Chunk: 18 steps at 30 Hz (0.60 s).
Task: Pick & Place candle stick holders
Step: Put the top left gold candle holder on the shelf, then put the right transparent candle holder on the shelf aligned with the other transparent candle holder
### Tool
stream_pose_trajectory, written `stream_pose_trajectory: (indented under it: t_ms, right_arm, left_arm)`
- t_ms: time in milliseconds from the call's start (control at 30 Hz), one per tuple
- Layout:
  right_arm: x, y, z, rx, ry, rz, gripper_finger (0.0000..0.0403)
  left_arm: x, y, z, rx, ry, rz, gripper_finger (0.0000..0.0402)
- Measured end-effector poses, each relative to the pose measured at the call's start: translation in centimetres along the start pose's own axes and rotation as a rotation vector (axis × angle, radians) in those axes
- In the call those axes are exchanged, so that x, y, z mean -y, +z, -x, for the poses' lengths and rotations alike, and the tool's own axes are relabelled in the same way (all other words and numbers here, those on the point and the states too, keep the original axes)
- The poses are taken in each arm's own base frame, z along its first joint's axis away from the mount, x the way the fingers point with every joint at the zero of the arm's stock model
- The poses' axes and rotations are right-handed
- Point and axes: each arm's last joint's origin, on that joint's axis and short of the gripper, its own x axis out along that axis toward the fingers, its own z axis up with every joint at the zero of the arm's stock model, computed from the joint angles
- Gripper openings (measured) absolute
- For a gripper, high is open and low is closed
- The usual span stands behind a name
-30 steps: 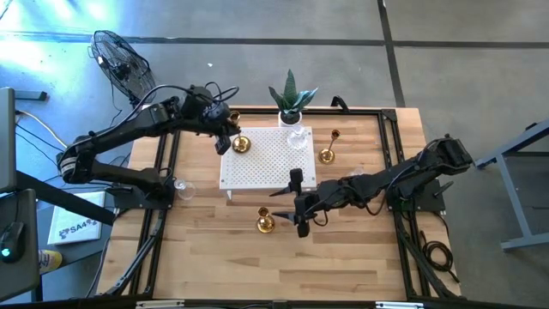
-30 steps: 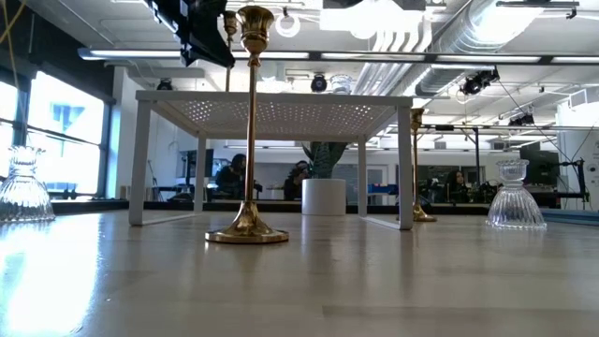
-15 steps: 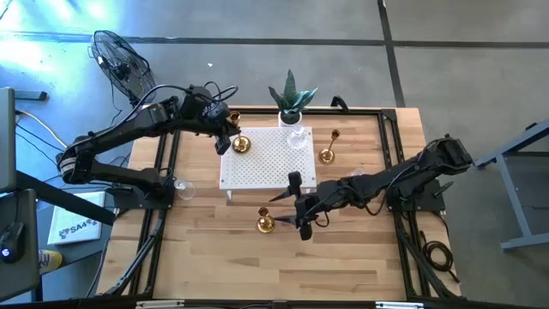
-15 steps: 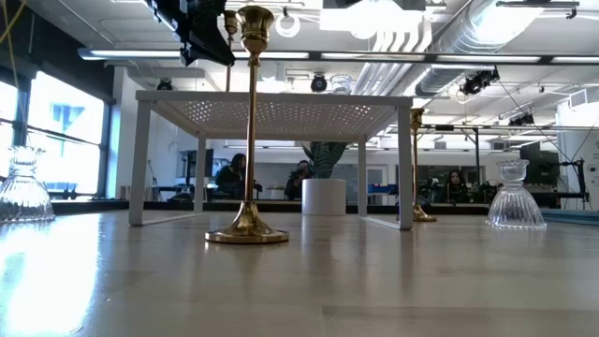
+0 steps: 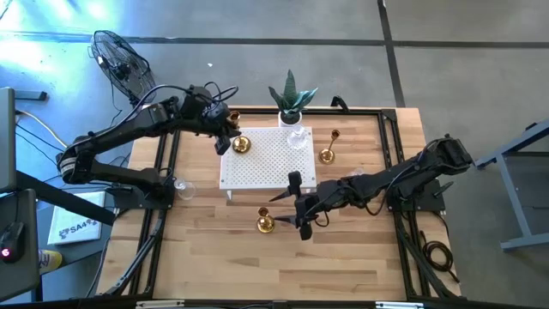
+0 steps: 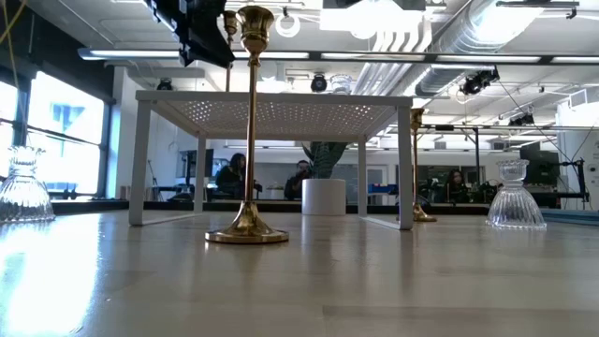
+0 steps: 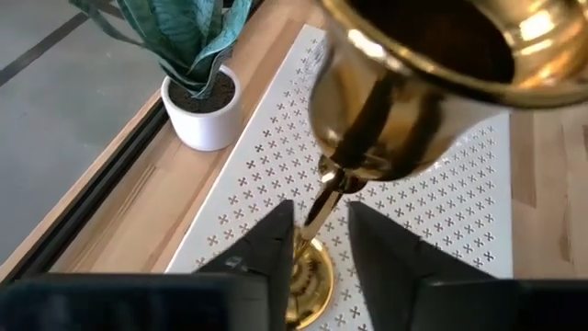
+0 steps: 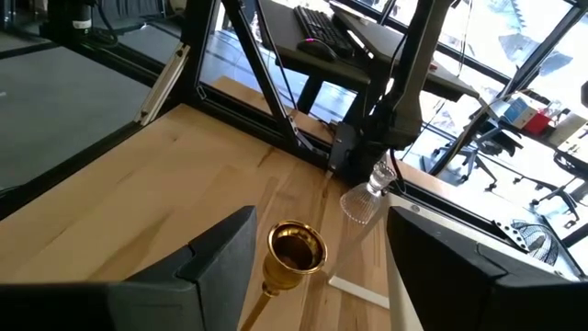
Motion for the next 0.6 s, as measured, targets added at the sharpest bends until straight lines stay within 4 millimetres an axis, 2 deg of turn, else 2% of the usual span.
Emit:
stream_pose_trajectory:
  t_ms: [200,300,600]
  right_arm:
    - [0.0,0.0,0.0,0.0,0.001,0.0,0.0238]
    - [0.0,0.0,0.0,-0.001,0.0,0.0,0.0238]
    - [0.0,0.0,0.0,-0.004,0.0,0.0,0.0238]
  left_arm:
    - [-0.2,0.0,0.0,0.003,0.063,0.043,0.0187]
    - [-0.1,-0.1,0.3,0.001,0.063,0.044,0.0213]
    - [0.5,-0.8,4.1,0.048,0.041,0.038,0.0232]
